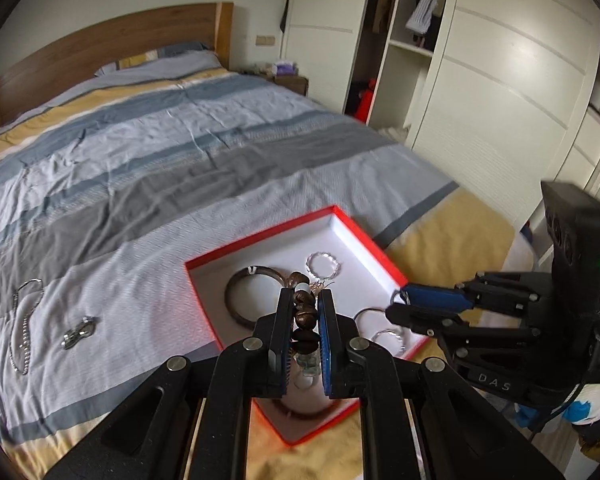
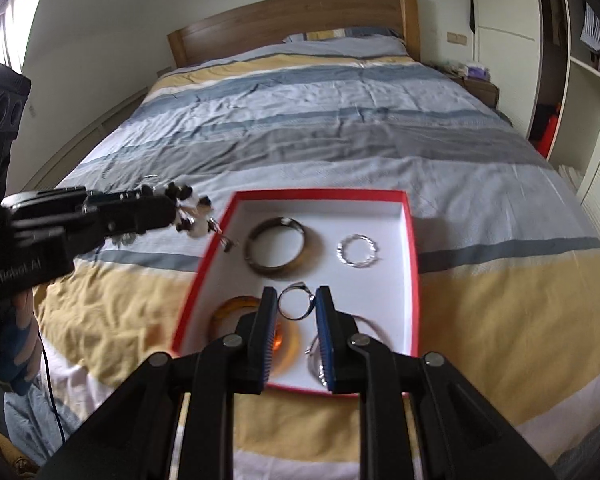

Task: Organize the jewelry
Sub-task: 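Carry the beaded bracelet and small ring into the red box, then open both grippers to release the bracelet and ring in the box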

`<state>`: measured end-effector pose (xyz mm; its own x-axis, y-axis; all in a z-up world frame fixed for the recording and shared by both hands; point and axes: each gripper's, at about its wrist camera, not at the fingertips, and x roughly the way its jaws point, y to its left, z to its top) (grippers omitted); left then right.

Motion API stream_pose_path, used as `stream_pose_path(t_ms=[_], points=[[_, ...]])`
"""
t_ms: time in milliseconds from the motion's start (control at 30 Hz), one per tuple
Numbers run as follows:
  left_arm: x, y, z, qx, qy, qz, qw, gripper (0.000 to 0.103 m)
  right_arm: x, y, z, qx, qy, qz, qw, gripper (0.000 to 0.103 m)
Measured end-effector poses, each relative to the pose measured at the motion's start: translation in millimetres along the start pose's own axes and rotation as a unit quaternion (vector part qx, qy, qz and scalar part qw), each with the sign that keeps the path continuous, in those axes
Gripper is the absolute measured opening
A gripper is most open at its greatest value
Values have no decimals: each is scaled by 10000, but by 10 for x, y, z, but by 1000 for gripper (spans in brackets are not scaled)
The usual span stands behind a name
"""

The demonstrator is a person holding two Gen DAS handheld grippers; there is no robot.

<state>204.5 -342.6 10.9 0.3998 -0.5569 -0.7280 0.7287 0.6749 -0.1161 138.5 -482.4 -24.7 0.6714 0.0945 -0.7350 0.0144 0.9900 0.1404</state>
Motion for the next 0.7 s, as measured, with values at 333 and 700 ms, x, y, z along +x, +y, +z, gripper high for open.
stream_pose_path(t_ms=[333,700], points=[[755,179,-183,-126,661,164,9976,11,659,-264,82,51,383,64,9992,18],[1018,337,-378,-405,934,189,9946,11,1028,-318,17,-77,845,21,9964,19]])
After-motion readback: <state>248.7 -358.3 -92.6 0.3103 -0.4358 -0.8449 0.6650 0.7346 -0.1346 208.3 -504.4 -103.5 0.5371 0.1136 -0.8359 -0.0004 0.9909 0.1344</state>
